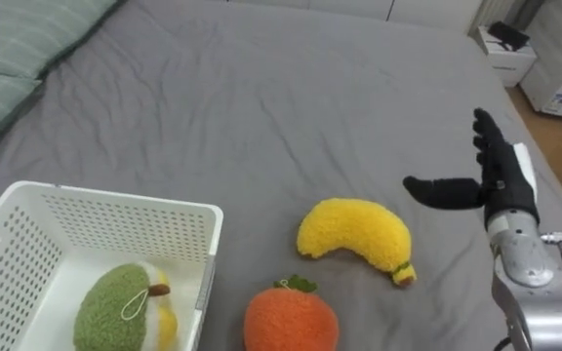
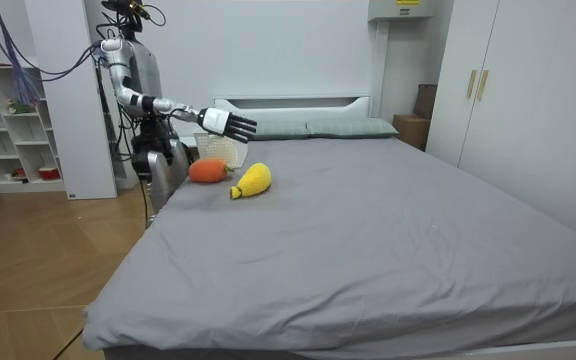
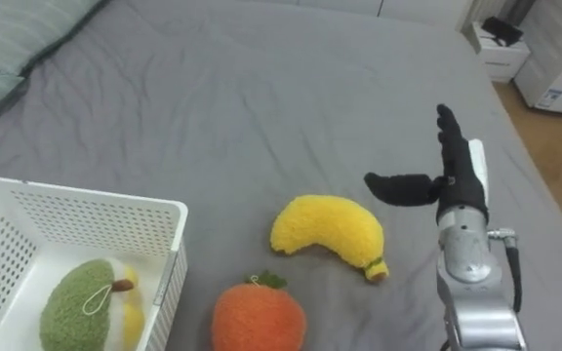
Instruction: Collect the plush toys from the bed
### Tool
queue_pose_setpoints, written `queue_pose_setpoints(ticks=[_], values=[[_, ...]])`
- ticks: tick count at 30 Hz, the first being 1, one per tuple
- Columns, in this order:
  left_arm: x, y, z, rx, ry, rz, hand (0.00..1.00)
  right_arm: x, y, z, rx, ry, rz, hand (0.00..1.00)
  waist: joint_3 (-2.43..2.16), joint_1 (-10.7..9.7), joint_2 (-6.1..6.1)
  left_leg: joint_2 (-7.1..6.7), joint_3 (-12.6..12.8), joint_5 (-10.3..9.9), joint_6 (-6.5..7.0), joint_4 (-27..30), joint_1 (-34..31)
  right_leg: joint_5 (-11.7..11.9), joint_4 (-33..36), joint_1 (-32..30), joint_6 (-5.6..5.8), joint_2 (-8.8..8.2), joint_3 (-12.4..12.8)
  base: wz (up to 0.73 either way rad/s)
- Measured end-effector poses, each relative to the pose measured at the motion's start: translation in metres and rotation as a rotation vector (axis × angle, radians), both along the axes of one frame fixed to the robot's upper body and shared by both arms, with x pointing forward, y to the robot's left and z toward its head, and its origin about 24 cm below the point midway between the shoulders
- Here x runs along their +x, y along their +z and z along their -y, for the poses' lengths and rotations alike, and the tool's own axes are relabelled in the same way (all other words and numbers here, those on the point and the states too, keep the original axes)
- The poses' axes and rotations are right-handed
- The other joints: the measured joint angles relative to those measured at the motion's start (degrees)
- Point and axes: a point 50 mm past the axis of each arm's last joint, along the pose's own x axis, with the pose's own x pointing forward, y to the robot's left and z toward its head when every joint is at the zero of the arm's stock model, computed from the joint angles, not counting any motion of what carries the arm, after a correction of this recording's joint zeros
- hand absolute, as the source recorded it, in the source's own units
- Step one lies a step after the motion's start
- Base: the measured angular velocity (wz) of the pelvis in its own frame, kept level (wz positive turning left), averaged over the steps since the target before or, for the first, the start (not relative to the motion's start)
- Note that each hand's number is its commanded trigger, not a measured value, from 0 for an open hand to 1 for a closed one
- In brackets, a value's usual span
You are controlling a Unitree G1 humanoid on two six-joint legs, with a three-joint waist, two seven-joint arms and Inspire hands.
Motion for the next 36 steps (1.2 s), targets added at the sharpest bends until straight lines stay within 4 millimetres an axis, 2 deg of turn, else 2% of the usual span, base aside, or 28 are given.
queue_pose_setpoints(ticks=[5, 8, 12, 16, 18, 20, 23, 26, 28, 36], values=[[-0.001, -0.001, 0.001, -0.009, -0.013, -0.006, 0.0, -0.007, -0.018, 0.003, -0.052, 0.03, -0.111, 0.0, -0.03, 0.18, -0.25, -0.03, -0.28, -0.01, 0.0, 0.17, -0.71, 0.0, 0.0, -0.49, 0.0, -0.01, -0.54, 0.03], [-0.006, 0.0, 0.0, -0.007, -0.011, -0.019, 0.0, -0.01, -0.027, 0.002, -0.078, 0.054, -0.163, 0.0, 0.11, 0.48, -0.69, -0.04, -0.73, 0.01, -0.01, 0.23, -0.93, 0.0, -0.1, -0.41, 0.0, -0.11, -1.51, 0.09], [-0.014, -0.002, -0.001, -0.009, -0.007, -0.046, 0.0, -0.018, -0.044, 0.002, -0.073, 0.061, -0.251, 0.0, 0.26, 2.1, -0.89, -0.21, -1.85, 0.0, 0.0, 0.32, -1.08, -0.01, -0.27, -0.1, 0.02, -0.17, -2.46, 0.1], [-0.025, -0.001, -0.005, 0.002, -0.005, -0.086, 0.0, -0.023, -0.056, -0.001, -0.115, 0.103, -0.321, 0.0, 0.35, 4.57, -0.87, -0.2, -2.74, -0.04, -0.06, 1.01, -2.08, -0.02, -0.37, -0.31, 0.03, -0.22, -3.48, 0.13], [-0.026, 0.0, -0.007, 0.007, -0.006, -0.09, 0.0, -0.024, -0.059, -0.001, -0.123, 0.113, -0.34, 0.0, 0.35, 5.27, -0.87, -0.38, -3.89, 0.02, -0.12, 1.71, -3.5, -0.02, -0.28, -0.91, 0.03, -0.42, -4.77, 0.33], [-0.025, -0.001, -0.006, 0.003, -0.024, -0.099, 0.0, -0.018, -0.058, -0.004, -0.136, 0.125, -0.338, 0.0, 0.57, 5.48, -0.47, -0.71, -5.66, 0.04, -0.14, 3.19, -5.68, -0.04, -0.23, -1.66, 0.02, -0.64, -6.42, 0.44], [-0.023, -0.001, -0.005, 0.001, -0.034, -0.098, 0.0, -0.011, -0.058, -0.003, -0.145, 0.117, -0.341, 0.0, 0.76, 6.6, -0.11, -0.98, -6.66, 0.23, -0.21, 3.39, -6.69, -0.04, -0.26, -2.19, 0.01, -0.82, -7.63, 0.24], [-0.022, -0.001, -0.006, 0.007, -0.056, -0.098, 0.0, 0.004, -0.052, -0.002, -0.189, 0.1, -0.326, 0.0, 0.67, 7.13, -0.03, -1.19, -8.12, 0.59, -0.32, 4.68, -9.67, -0.01, -0.12, -3.9, -0.06, -0.92, -9.37, 0.29], [-0.019, 0.0, -0.007, 0.009, -0.059, -0.092, 0.0, 0.013, -0.046, 0.0, -0.221, 0.083, -0.302, 0.0, 0.67, 8.16, -0.07, -1.22, -8.74, 0.77, -0.48, 5.14, -11.62, 0.12, -0.15, -5.37, -0.27, -0.86, -10.16, 0.18], [-0.014, 0.0, -0.007, 0.014, -0.072, -0.086, 0.0, 0.008, -0.052, 0.012, -0.29, 0.03, -0.344, 0.0, 0.68, 10.05, -0.07, -1.28, -10.73, 0.95, -0.76, 5.06, -13.26, 0.12, -0.27, -6.3, -0.26, -0.78, -12.6, 0.13]])
